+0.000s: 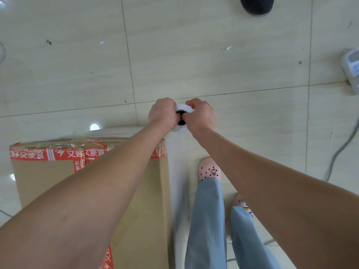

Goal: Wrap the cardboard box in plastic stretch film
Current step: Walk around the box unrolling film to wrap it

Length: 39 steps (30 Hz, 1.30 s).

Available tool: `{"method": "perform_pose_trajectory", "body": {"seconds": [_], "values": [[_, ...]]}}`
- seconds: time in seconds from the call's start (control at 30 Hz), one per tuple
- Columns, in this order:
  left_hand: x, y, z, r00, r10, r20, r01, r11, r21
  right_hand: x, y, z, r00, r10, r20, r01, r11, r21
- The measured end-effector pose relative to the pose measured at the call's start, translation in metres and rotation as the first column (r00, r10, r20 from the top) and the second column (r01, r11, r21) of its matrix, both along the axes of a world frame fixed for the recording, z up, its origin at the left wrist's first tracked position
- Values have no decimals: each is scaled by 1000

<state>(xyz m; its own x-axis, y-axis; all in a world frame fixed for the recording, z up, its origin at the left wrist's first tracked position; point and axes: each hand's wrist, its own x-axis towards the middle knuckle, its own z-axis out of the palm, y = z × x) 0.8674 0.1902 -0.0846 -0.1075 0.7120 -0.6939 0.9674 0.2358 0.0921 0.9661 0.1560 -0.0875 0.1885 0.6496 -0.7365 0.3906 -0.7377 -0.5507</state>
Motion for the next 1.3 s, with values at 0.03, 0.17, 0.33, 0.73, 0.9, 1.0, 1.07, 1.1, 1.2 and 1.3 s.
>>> {"method": "perform_pose_trajectory", "body": {"seconds": [0.03, 0.17, 0.33, 0.73, 0.9, 1.0, 1.07, 1.1, 1.2, 1.3], "values": [[-6, 1, 0, 999, 39, 6, -39, 999, 6, -6, 1, 0, 1000, 3, -7, -3, 1000, 8], [-29, 1, -3, 979, 204, 23, -204, 979, 21, -27, 3, -2, 1000, 9, -6, -9, 1000, -27], [-50, 0, -5, 914, 398, 83, -400, 916, 12, -40, 20, -1, 990, 138, 7, -138, 990, 20], [-50, 23, 3, 999, -27, 41, 27, 1000, 16, -45, 41, -2, 932, 360, 41, -361, 932, 34], [-44, 39, 3, 992, -116, -42, 115, 993, -26, -44, 51, 0, 924, 355, 143, -352, 935, -47], [-50, 43, 2, 995, 99, 2, -98, 995, -34, -45, 71, 3, 865, 489, 115, -494, 869, 17], [-54, 43, -2, 950, 308, 44, -307, 951, -17, -48, 88, 5, 844, 530, 79, -534, 844, 47], [-56, 43, -2, 911, 410, 49, -410, 912, -15, -51, 95, 5, 841, 537, 61, -540, 840, 51], [-60, 45, 0, 776, 628, 55, -627, 778, -25, -59, 112, 6, 828, 554, 90, -554, 832, -30], [-66, 49, 2, 700, 712, 55, -709, 703, -57, -63, 120, 3, 851, 525, 29, -521, 849, -86]]}}
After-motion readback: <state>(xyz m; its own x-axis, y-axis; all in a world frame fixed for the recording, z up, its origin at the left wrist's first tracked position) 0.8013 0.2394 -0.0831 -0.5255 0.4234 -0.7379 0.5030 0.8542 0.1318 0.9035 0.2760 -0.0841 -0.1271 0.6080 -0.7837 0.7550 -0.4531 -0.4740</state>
